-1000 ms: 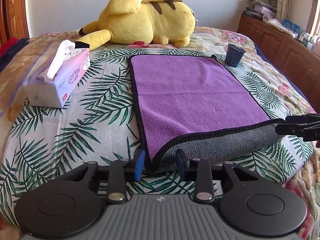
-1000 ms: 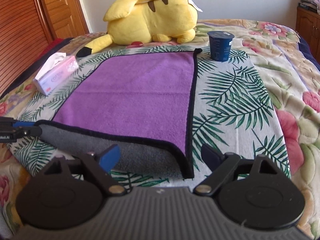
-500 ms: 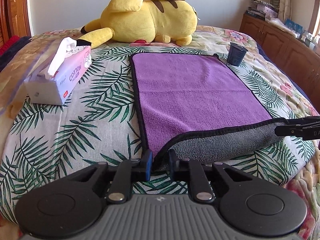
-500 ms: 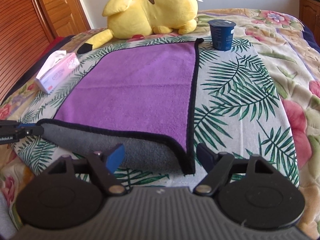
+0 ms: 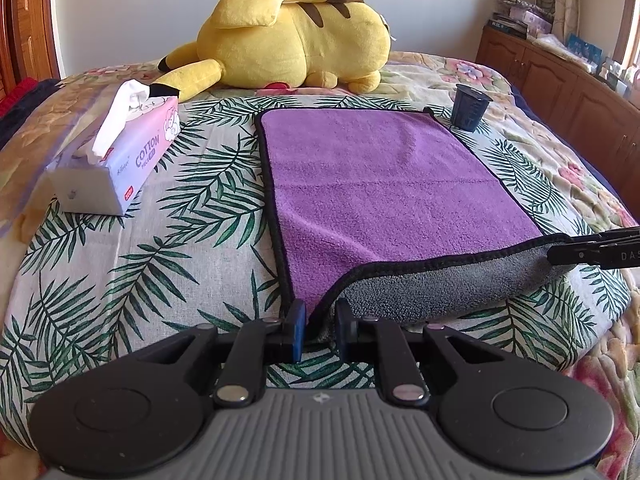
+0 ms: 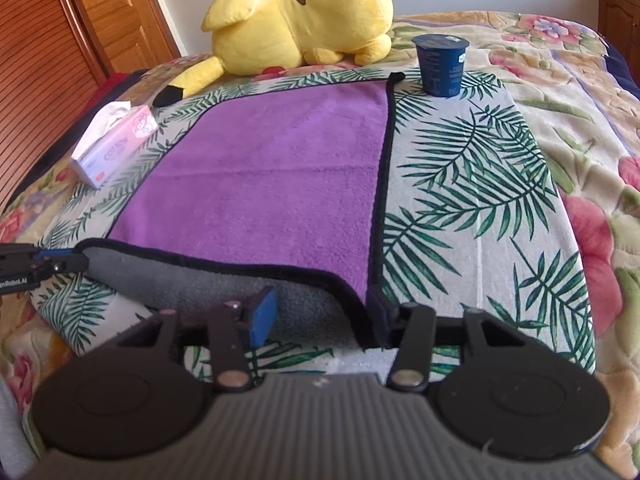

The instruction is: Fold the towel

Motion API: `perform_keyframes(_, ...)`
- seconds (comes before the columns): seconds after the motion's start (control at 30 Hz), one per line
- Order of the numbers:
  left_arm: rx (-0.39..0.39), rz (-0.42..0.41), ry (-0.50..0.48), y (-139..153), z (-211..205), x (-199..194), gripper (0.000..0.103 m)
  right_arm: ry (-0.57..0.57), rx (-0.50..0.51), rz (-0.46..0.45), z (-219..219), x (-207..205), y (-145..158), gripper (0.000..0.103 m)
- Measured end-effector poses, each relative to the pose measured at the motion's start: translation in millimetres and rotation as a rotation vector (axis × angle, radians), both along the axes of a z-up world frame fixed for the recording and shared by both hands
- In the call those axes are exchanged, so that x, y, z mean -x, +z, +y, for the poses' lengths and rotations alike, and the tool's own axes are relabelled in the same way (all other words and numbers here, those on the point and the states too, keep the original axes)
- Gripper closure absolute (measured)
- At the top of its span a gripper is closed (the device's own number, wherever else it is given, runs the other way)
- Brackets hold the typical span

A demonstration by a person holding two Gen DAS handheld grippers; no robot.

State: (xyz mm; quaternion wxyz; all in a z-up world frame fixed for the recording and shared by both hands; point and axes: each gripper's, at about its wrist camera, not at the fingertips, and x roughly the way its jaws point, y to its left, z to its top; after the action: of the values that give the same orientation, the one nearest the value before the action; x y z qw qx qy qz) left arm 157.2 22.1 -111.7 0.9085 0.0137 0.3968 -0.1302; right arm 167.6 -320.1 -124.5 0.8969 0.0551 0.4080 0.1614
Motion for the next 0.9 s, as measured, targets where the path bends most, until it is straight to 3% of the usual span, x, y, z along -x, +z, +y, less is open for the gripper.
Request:
perform_keyframes(0.33,0.001,-0.008,-0.006,0.4,-1.5,0.4,0.103,0.008,0.021,0.004,-0.2,-0.3,-0.5,0.092)
perform_keyframes(0.9,0.035,-0.062,-0.032,13.1,-5.7,5.6,0.103,0.022,0.022,-0.036,0.5,2.5,8.2,0.098)
